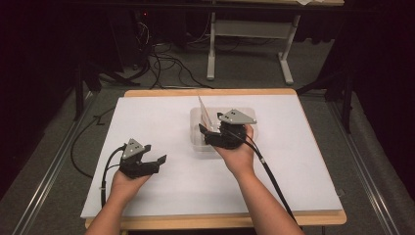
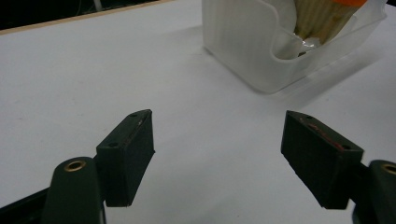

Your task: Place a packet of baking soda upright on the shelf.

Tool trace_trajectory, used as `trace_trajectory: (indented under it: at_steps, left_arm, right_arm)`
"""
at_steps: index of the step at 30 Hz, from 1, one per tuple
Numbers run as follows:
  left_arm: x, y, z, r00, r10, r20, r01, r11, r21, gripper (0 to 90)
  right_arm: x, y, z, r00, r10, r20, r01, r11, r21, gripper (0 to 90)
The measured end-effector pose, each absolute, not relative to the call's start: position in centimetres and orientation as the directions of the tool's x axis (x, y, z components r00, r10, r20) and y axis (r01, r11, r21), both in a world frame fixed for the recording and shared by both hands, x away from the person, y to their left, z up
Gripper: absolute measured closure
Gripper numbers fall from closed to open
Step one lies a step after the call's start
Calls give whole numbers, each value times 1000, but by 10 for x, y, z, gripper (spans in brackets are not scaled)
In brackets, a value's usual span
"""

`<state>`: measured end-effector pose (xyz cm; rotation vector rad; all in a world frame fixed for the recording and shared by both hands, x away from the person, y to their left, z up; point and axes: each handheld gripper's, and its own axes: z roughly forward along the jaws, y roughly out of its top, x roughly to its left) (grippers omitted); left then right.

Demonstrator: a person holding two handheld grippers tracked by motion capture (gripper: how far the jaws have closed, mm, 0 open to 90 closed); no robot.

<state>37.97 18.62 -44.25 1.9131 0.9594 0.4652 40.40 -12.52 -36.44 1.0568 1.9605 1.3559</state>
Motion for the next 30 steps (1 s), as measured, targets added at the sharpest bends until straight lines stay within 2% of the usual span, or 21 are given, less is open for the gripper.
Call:
trace_trajectory:
  at_steps: [8,17,30]
  left_arm:
    - [380,187,-443,624,779,-60,433,-280,857,259]
    - [382,191,-443,610,789,-71,444,-266,856,258]
    - [384,199,-443,591,801,-96,467,-243,850,244]
  right_arm:
    - [388,-144,-369,-559,829,7,305,197,932,252]
    - [364,-185,-384,-550,835,20,334,198,922,250]
    - [325,-268,-396,-440,898,5,365,173,915,249]
